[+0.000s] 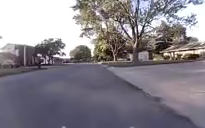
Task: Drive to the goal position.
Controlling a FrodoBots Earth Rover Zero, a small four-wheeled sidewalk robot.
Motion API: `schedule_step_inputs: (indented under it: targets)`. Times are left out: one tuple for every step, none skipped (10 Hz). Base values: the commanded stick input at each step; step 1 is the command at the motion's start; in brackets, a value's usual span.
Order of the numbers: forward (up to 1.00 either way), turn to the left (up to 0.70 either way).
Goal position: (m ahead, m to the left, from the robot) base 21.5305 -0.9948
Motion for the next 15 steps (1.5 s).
schedule_step_inputs:
  targets:
    - [1.00, 0.00]
    - [1.00, 0.00]
    - [1.00, 0.00]
    - [1.00, 0.00]
    - [1.00, 0.00]
    - [1.00, 0.00]
    - [1.00, 0.00]
    - [1.00, 0.01]
    - [1.00, 0.34]
    - [1.00, 0.39]
    - [1.00, 0.40]
    - [1.00, 0.40]
    - [1.00, 0.33]
    - [1.00, 0.09]
    - [1.00, 0.01]
